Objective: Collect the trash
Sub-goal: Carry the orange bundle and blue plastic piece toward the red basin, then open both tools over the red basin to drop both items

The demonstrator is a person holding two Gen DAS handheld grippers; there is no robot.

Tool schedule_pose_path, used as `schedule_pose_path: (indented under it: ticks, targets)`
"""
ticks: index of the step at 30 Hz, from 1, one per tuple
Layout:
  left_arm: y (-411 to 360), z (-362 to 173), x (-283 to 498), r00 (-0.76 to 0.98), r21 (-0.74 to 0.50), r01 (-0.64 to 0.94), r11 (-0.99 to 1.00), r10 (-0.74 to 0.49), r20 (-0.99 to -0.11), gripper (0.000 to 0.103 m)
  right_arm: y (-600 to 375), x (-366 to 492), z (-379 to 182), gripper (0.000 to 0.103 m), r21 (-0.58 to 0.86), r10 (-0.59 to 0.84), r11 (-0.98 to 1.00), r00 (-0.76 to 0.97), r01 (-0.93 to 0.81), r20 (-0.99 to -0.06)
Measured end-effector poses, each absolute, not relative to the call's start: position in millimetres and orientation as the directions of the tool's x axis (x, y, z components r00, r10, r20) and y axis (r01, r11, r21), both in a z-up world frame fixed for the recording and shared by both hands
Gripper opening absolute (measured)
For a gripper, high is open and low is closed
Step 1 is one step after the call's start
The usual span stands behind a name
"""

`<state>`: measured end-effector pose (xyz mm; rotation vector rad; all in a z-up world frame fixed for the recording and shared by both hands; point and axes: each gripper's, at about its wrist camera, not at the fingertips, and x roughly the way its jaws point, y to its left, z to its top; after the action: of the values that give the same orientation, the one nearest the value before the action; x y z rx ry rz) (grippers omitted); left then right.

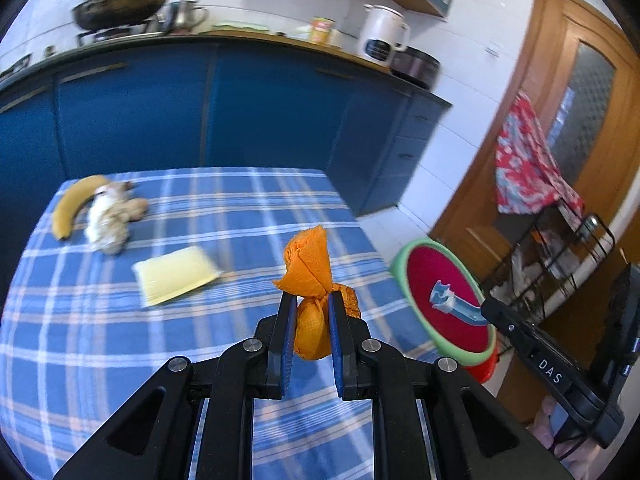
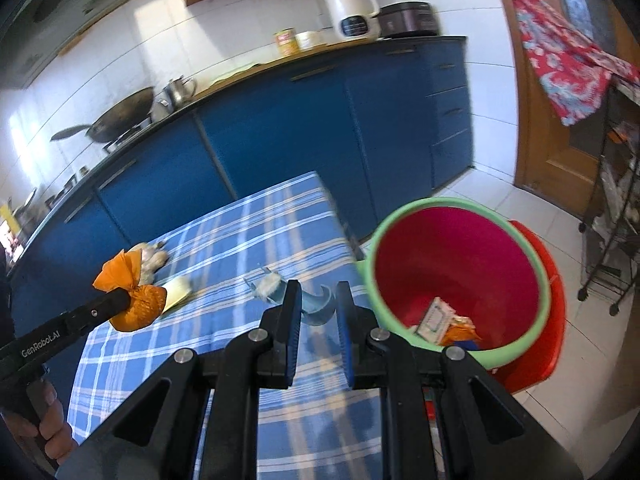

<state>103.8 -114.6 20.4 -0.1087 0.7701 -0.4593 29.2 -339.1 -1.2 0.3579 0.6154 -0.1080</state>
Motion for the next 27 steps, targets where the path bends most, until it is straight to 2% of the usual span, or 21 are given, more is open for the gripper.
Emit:
schedule_pose_path:
  ticks: [27]
  targets:
    - [-286.1, -24.9, 133.6, 0.408, -0.229, 0.591, 0.773, -0.532, -0.742, 0.015, -476.1, 20.8, -58.4, 0.020, 0.338, -0.156, 0.814, 0.739, 0.472, -0.655]
